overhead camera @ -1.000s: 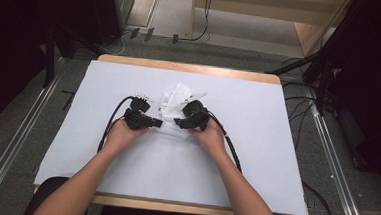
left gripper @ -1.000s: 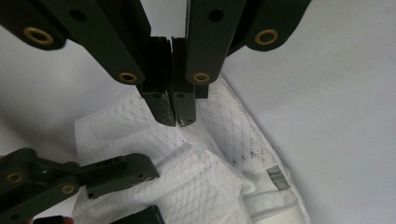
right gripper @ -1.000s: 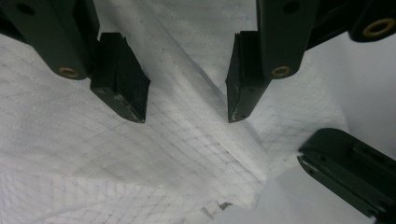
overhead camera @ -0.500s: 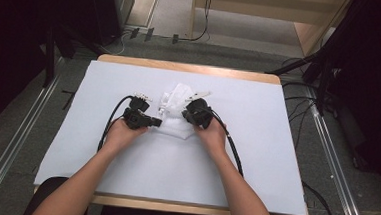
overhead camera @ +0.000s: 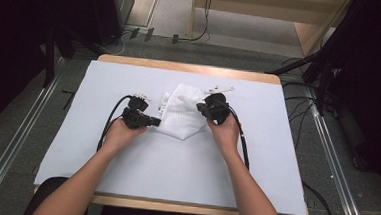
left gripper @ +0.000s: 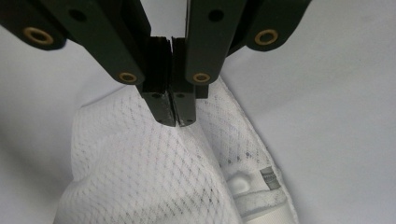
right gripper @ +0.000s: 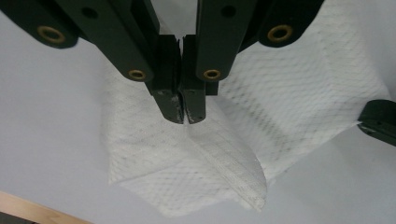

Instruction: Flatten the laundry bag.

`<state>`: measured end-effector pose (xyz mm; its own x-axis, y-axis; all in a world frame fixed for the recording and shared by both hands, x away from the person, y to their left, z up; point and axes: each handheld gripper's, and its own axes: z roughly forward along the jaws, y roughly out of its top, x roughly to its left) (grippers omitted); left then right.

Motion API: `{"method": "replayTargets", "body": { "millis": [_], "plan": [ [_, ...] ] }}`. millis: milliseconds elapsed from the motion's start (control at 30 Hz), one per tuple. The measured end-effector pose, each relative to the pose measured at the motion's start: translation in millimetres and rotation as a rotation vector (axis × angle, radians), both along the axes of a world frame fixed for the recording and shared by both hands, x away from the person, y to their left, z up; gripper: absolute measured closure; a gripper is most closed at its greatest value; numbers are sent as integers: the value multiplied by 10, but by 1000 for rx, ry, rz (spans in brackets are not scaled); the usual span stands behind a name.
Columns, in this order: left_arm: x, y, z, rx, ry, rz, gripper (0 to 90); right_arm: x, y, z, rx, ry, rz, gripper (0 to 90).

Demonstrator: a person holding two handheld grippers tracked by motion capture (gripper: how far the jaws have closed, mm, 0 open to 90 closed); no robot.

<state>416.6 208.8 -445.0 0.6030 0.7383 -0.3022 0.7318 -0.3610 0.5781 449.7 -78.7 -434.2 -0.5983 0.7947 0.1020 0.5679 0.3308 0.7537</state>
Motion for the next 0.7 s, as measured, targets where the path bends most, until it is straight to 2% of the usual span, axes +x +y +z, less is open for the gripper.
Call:
{"method": "replayTargets", "body": {
  "millis": [333, 700],
  "plan": [
    [22, 85, 9, -1, 4, 21, 900, 1, -340, -44, 51, 32, -73, 891],
    [40, 156, 17, 3, 6, 35, 900, -25, -604, -116, 69, 66, -126, 868]
  ]
}}
